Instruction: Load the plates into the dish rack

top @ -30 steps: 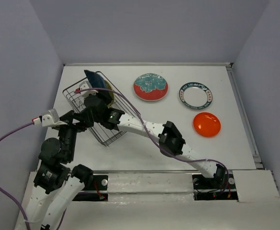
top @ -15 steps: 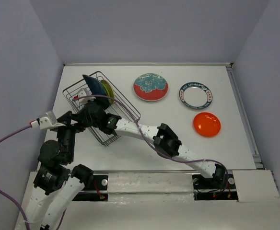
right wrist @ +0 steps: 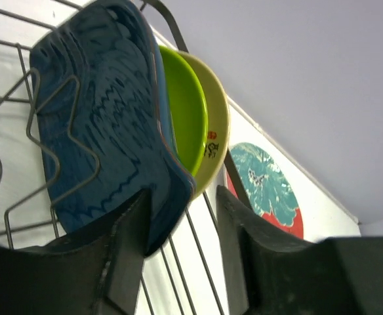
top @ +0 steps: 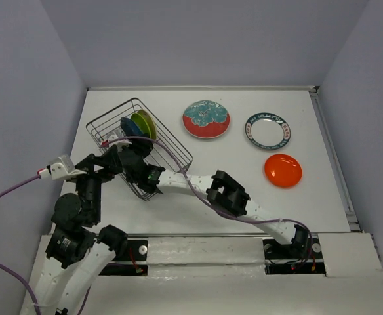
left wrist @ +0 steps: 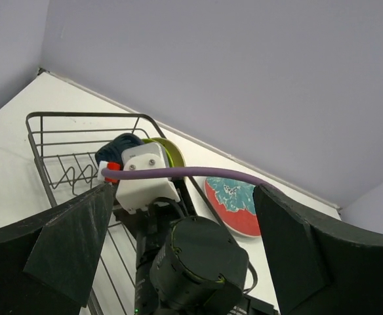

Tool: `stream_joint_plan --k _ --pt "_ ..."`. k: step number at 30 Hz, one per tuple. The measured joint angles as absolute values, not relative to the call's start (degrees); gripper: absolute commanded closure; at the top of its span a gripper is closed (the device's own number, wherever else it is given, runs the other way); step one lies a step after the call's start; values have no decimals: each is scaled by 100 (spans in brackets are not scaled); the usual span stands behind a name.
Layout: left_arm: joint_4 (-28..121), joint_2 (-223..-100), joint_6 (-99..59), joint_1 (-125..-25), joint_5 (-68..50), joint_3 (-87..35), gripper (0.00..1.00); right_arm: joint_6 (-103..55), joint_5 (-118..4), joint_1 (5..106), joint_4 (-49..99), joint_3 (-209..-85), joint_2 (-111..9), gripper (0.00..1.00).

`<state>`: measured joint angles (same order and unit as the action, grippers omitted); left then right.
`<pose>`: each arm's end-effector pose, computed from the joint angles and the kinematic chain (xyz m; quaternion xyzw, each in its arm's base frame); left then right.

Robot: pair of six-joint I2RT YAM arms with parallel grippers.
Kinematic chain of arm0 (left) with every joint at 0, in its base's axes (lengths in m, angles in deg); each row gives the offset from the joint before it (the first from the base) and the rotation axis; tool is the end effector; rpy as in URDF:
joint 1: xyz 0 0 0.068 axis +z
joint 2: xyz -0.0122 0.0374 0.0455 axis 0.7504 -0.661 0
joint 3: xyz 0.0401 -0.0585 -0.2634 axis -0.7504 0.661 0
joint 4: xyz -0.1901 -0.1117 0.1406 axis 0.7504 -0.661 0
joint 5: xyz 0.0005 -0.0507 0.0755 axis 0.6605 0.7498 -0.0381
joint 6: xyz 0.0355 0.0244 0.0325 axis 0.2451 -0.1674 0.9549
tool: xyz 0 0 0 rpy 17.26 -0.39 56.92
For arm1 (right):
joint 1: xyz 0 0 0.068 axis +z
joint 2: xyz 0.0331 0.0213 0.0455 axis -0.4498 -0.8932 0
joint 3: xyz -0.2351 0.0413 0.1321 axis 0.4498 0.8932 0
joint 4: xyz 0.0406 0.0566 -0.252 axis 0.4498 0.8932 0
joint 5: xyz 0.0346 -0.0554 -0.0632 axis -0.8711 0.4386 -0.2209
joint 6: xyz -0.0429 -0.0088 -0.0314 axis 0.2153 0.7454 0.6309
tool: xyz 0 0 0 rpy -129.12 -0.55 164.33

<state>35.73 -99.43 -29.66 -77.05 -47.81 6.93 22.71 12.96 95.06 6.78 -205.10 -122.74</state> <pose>0.0587 -0.0111 0.3662 -0.1753 0.5850 -0.1817 0.7707 0.2496 0.5424 0.2089 -0.2844 0.6525 -0.2157 0.6685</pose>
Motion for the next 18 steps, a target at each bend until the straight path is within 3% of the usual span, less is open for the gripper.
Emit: stream_joint_plan --k 5,11,14,18 --pt "3571 -9943 -2970 -7705 -4886 691 1 1653 1071 9506 708 -19310 -11362 41" --pt "3567 -9943 -2966 -7705 -4881 693 1 -255 54 9384 1250 -17100 -8971 36" --pt "3567 -9947 -2961 -7705 -4838 693 1 -1545 -1041 8894 1454 -16053 -7559 34" --pt "3569 -9965 -2957 -7707 -4748 710 1 -3075 -2538 7432 1176 -14593 -5992 31"
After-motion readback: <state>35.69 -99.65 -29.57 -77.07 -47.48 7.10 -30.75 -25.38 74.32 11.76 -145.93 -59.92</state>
